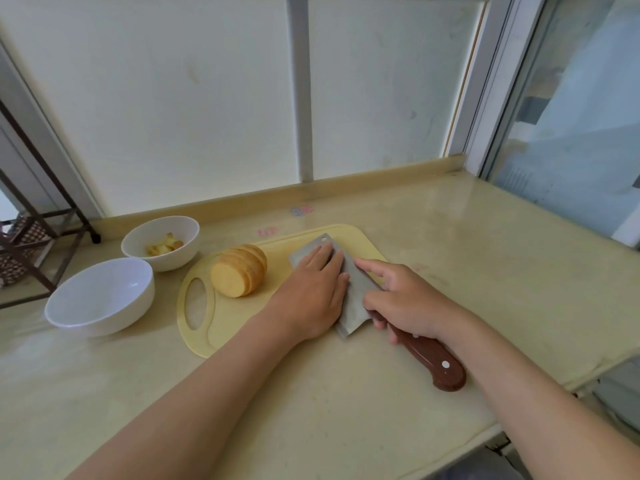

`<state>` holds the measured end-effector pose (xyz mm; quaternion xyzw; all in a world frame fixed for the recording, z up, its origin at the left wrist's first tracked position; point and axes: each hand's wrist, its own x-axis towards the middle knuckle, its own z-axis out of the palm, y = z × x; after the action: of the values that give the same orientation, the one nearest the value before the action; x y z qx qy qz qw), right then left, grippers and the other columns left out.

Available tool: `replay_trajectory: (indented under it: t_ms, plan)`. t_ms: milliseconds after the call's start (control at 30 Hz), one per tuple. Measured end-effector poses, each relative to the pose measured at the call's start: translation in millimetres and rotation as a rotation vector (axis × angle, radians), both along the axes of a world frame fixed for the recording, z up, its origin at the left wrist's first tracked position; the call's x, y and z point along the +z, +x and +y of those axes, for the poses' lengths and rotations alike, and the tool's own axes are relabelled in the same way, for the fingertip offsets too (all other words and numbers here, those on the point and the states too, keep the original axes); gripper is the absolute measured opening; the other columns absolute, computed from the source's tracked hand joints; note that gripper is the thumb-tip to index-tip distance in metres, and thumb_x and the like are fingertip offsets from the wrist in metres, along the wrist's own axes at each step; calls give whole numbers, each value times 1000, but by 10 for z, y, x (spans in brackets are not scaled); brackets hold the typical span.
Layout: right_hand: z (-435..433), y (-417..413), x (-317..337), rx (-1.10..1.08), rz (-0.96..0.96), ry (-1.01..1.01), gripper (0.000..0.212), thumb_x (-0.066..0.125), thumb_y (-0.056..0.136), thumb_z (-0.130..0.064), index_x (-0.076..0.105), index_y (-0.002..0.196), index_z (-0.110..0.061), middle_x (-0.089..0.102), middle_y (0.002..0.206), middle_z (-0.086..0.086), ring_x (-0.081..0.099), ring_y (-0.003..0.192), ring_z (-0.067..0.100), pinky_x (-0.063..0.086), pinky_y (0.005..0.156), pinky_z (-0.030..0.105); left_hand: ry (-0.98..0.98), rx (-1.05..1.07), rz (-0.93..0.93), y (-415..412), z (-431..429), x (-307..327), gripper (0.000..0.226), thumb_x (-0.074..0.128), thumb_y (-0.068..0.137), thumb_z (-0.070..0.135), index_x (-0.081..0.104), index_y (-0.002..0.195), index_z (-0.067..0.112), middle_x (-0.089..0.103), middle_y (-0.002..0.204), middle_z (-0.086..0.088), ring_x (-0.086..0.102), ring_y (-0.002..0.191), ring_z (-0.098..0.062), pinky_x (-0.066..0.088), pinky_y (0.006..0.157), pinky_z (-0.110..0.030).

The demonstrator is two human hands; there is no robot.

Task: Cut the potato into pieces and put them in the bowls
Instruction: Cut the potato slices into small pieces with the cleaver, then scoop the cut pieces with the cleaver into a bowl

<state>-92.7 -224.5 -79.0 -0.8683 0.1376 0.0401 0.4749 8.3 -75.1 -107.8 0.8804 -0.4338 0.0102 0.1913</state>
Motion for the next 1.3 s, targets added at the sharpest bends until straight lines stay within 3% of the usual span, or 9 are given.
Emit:
replay_trajectory:
  t_ms: [200,333,567,700,867,933,1100,1200,1300]
  plan:
    - [-58,-5,15,63,17,38,76,52,90,-9,38,153,-50,62,60,0,58,45,21,38,45,24,-96,-7,-40,-32,31,26,50,32,106,24,28,152,5,23,161,-9,16,149,-20,5,111,-12]
    - [-82,-4,18,70,23,55,76,53,91,-8,38,155,-47,63,61,1,59,46,21,36,39,21,-139,-23,-48,-19,30,5,43,36,104,17,40,144,2,36,152,-11,33,141,-24,27,110,-23]
    - [-137,36,54,77,19,136,74,55,92,-5,39,156,-40,65,64,5,57,44,22,35,39,22,-188,3,-41,22,5,13,41,34,103,14,46,139,-3,37,152,-15,30,142,-23,19,112,-18]
    - [-211,123,99,56,27,215,73,53,93,1,39,158,-30,63,63,9,54,39,19,33,35,19,-140,31,49,140,-66,23,40,29,97,20,57,115,-1,48,137,-15,43,130,-28,34,106,-26]
    - [-295,213,131,17,-11,335,73,53,94,4,40,159,-27,60,61,10,52,39,20,40,39,22,-72,9,39,268,-179,250,38,35,103,11,50,134,-5,40,150,-16,37,137,-26,21,106,-16]
    - [-342,263,174,5,-30,357,72,53,95,3,41,158,-28,61,61,11,52,39,20,41,39,22,-64,-5,50,331,-231,346,39,35,103,12,49,135,-5,42,148,-18,40,136,-28,24,107,-20]
    - [-333,418,390,7,-73,417,66,54,96,0,45,152,-36,60,62,8,50,41,18,38,40,23,-55,-1,15,506,-220,635,40,35,103,11,50,136,-2,40,151,-16,36,141,-26,20,109,-16]
    - [-171,579,550,39,-85,456,65,54,96,-1,47,151,-36,58,63,8,48,42,18,37,42,22,-74,24,21,627,-20,815,38,33,102,13,55,128,-3,50,141,-15,45,130,-24,26,99,-12]
    - [141,806,708,91,-91,485,65,53,97,0,46,153,-32,56,63,9,49,40,16,37,40,20,-87,95,1,794,343,947,32,34,101,9,59,118,-1,56,133,-10,45,126,-17,23,95,1]
